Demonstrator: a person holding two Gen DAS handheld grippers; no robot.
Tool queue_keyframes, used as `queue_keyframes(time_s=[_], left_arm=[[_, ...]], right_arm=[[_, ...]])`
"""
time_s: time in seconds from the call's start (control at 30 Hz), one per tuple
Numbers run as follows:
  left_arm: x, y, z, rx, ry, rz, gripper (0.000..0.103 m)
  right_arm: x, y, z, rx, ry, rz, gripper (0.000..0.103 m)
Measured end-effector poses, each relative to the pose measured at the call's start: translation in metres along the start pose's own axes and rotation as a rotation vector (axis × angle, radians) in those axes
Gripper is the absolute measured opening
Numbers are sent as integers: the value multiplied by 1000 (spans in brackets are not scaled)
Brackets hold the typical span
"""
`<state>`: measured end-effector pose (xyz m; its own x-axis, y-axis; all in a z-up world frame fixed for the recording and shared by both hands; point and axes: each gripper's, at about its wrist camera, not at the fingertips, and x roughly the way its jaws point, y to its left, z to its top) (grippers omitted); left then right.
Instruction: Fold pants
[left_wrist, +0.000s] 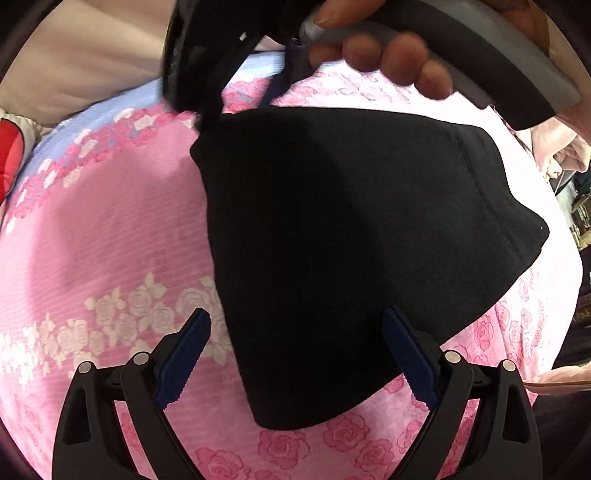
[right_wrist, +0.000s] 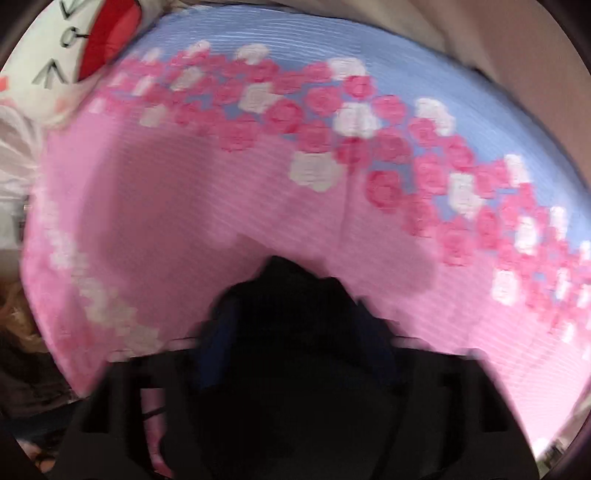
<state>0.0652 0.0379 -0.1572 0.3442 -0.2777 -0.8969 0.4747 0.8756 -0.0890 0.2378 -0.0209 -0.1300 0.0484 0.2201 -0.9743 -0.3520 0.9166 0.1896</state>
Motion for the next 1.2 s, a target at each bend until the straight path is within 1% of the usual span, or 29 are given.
queue_keyframes(time_s=[0.03, 0.07, 0.13, 0.17, 0.2, 0.23, 0.27, 0.3, 0.33, 0.37, 0.43, 0.47, 0.5, 0.53, 0.6, 0.63, 0.67, 0.7, 0.73, 0.77, 0.8, 0.83, 0.87, 0.93, 1.0, 1.1, 1.2], left_arm=[[1, 0, 1, 0, 2, -4, 93], [3, 1, 1, 1, 4, -9, 93], [7, 4, 4, 1, 6, -11, 93], [9, 5, 4, 0, 9, -15, 93], [12, 5, 5, -5, 14, -17, 93], [16, 6, 7, -15, 21, -18, 94], [18, 5, 8, -23, 31, -24, 94], [22, 7, 10, -32, 49, -29, 95], [24, 8, 11, -41, 59, -34, 96], [25, 10, 11, -53, 63, -42, 96], [26, 12, 10, -64, 60, -47, 96], [27, 13, 9, -70, 57, -49, 96], [27, 13, 9, -78, 57, -49, 96], [27, 13, 9, -80, 58, -47, 96], [18, 11, 8, -70, 32, -24, 96], [9, 9, 10, -65, 1, -20, 95], [1, 7, 11, -62, -26, -21, 95], [-9, 6, 14, -63, -55, -25, 95], [-16, 5, 18, -71, -76, -29, 95], [-20, 5, 23, -85, -90, -36, 95], [-22, 4, 27, -96, -92, -43, 95], [-20, 2, 32, -105, -84, -53, 95], [-16, -1, 36, -109, -67, -51, 95], [-2, -11, 46, -103, -4, -9, 95], [8, -18, 53, -99, 31, 44, 95], [18, -24, 58, -116, 60, 119, 95], [17, -27, 58, -141, 65, 158, 95]], right_arm=[[-3, 1, 0, -18, -11, -18, 17], [-11, 0, 2, -24, -35, -14, 14], [-25, -12, 5, 27, -110, 21, 13], [-21, -23, 8, 48, -134, 11, 13], [-9, -31, 8, 49, -119, -9, 15], [2, -40, 6, 54, -93, 4, 21], [1, -51, 1, 94, -106, 30, 40], [-10, -58, -4, 130, -137, 43, 50], [-27, -64, -12, 151, -187, 59, 49], [-55, -71, -27, 155, -279, 45, 49], [-96, -86, -59, 168, -402, -32, 52], [-116, -102, -88, 202, -457, -56, 61], [-126, -114, -110, 238, -476, -71, 69], [-132, -128, -131, 280, -479, -91, 70], [-139, -163, -199, 392, -461, -133, 70], [-139, -169, -220, 429, -463, -145, 70], [-138, -179, -254, 480, -475, -148, 67], [-134, -187, -281, 525, -477, -134, 57], [-127, -191, -300, 570, -466, -116, 52], [-116, -196, -319, 617, -458, -77, 48], [-108, -194, -329, 634, -470, -46, 42], [-96, -188, -333, 640, -487, -25, 37], [-84, -185, -335, 636, -486, -21, 35], [-72, -176, -330, 592, -497, -32, 33], [-63, -169, -325, 529, -505, -21, 33], [-67, -149, -316, 432, -532, -13, 33], [-81, -135, -311, 354, -570, -34, 33]])
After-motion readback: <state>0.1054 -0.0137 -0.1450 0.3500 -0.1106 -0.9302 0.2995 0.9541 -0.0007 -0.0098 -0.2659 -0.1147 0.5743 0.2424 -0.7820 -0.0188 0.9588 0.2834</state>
